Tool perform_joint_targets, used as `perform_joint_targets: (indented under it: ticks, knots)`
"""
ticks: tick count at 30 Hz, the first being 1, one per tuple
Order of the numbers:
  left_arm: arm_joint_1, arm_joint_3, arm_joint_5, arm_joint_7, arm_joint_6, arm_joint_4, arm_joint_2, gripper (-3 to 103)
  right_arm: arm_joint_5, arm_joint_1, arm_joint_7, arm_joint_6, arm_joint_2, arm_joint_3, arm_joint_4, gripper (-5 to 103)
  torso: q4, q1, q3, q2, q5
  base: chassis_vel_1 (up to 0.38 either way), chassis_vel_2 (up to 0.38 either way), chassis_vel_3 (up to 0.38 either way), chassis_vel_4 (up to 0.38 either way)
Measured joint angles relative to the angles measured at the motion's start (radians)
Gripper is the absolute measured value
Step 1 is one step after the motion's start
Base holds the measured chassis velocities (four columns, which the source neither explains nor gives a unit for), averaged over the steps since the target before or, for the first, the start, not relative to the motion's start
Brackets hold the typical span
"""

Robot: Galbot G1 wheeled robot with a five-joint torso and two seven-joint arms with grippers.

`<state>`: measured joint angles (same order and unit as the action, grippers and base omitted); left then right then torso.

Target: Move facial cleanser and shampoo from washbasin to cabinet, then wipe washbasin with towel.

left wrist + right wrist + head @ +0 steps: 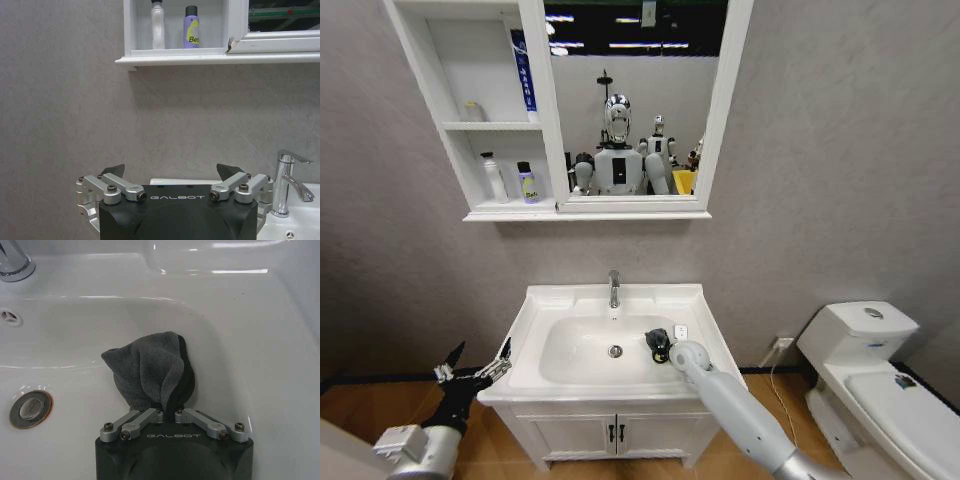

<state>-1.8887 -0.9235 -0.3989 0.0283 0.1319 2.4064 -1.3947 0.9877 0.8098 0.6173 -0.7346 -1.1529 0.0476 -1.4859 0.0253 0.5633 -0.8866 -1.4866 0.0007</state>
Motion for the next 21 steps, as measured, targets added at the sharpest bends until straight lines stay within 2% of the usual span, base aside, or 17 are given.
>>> perform_joint_targets:
  ticks: [6, 9, 12, 13, 14, 16, 17, 21]
  knots:
    - [0.000, 0.000, 0.000, 0.000, 0.000, 0.000, 0.000, 100, -0.111, 0.015, -0.036, 0.002, 0.046, -0.022, -0.033, 4, 0.0000, 0.000, 0.000, 0.000, -0.0001, 0.000, 0.000, 0.000, 0.000]
    - [0.000, 0.000, 0.000, 0.000, 0.000, 0.000, 0.000, 100, -0.292, 0.039, -0.119, 0.115, 0.075, -0.037, -0.055, 4, 0.0015, 0.000, 0.000, 0.000, -0.0008, 0.000, 0.000, 0.000, 0.000]
    - [0.000, 0.000, 0.000, 0.000, 0.000, 0.000, 0.000, 100, -0.324, 0.043, -0.134, 0.143, 0.080, -0.043, -0.061, 4, 0.0018, 0.000, 0.000, 0.000, -0.0009, 0.000, 0.000, 0.000, 0.000]
    - [0.000, 0.000, 0.000, 0.000, 0.000, 0.000, 0.000, 100, -0.371, 0.053, -0.155, 0.193, 0.088, -0.057, -0.070, 4, 0.0044, 0.000, 0.000, 0.000, -0.0033, 0.000, 0.000, 0.000, 0.000]
    - [0.000, 0.000, 0.000, 0.000, 0.000, 0.000, 0.000, 100, -0.409, 0.064, -0.175, 0.225, 0.088, -0.060, -0.082, 4, 0.0041, 0.000, -0.001, 0.000, -0.0016, -0.062, -0.068, -0.030, -0.041]
    - [0.000, 0.000, 0.000, 0.000, 0.000, 0.000, 0.000, 100, -0.440, 0.071, -0.186, 0.244, 0.091, -0.066, -0.091, 4, 0.0039, 0.000, -0.001, 0.000, -0.0013, -0.068, -0.068, -0.016, -0.038]
    - [0.000, 0.000, 0.000, 0.000, 0.000, 0.000, 0.000, 100, -0.465, 0.079, -0.198, 0.261, 0.094, -0.076, -0.104, 4, 0.0024, 0.000, -0.001, 0.000, -0.0014, 0.000, 0.000, 0.000, 0.000]
    - [0.000, 0.000, 0.000, 0.000, 0.000, 0.000, 0.000, 100, -0.483, 0.083, -0.215, 0.290, 0.097, -0.089, -0.107, 4, 0.0011, 0.000, 0.000, 0.000, -0.0009, 0.000, 0.000, 0.000, 0.000]
